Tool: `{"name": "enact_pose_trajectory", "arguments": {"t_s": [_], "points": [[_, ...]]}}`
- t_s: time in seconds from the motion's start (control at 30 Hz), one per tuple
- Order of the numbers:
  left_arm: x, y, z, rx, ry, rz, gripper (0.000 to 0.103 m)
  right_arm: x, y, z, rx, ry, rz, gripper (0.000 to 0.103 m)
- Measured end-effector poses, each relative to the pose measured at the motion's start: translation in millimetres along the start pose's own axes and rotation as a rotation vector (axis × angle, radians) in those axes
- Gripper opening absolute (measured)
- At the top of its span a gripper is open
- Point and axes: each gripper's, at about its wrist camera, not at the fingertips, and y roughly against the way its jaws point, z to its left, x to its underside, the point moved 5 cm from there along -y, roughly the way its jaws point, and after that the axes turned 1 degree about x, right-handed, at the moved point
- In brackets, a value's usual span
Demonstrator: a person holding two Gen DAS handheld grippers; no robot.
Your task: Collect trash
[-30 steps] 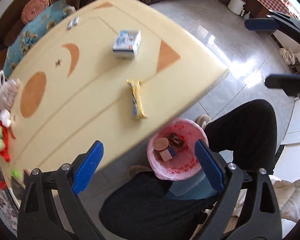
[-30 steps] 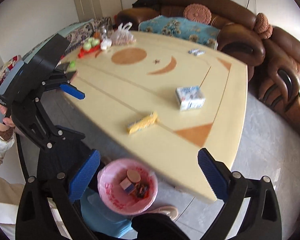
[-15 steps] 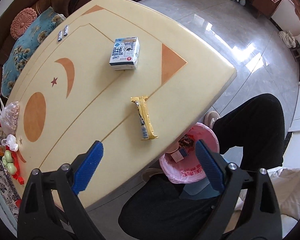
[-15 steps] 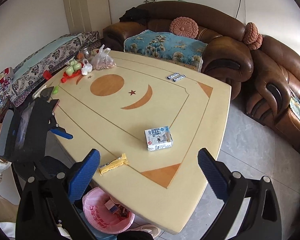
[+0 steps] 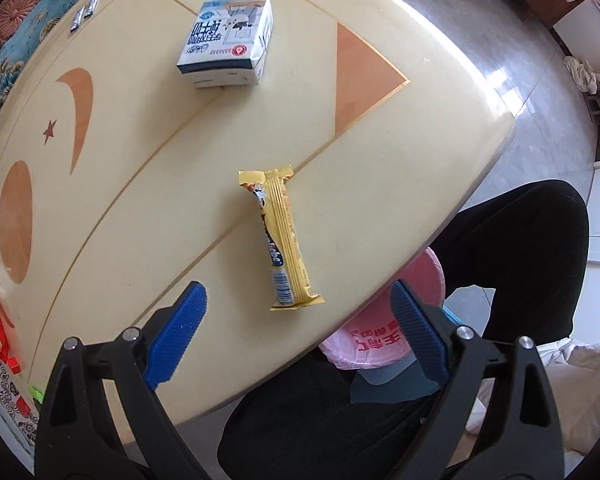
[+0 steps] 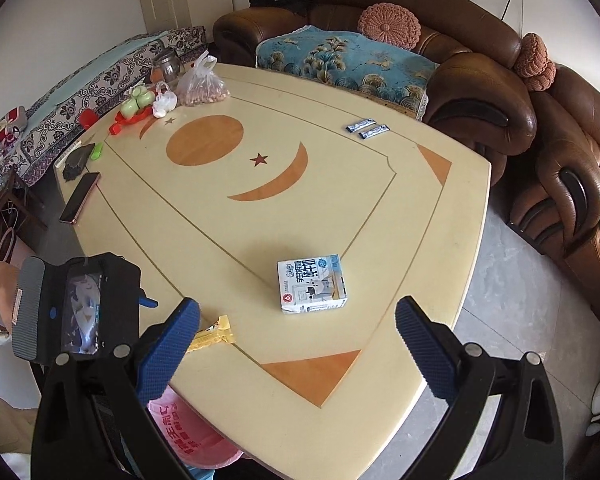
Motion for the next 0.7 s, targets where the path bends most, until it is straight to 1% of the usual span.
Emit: {"name": "enact_pose_trajectory", "arguments": {"t_s": [0.13, 0.37, 0.53, 0.7], "points": [[-2, -16, 3, -0.001, 0.005, 0.024, 0.091, -1, -27, -1, -0.016, 0.002, 0.038, 0.096], [-5, -46, 7, 0.029, 0.033, 0.068, 0.091, -1, -78, -1, -0.041, 0.008, 0.113, 0.096], [-5, -61, 8, 0.051, 0.043, 0.092, 0.091, 2, -112, -1, -0.038, 0.026, 0.166, 0.096], [-6, -71, 7, 0.062, 0.043, 0.103, 0.091, 1, -135, -7, -0.029, 0.033, 0.196, 0.096]]}}
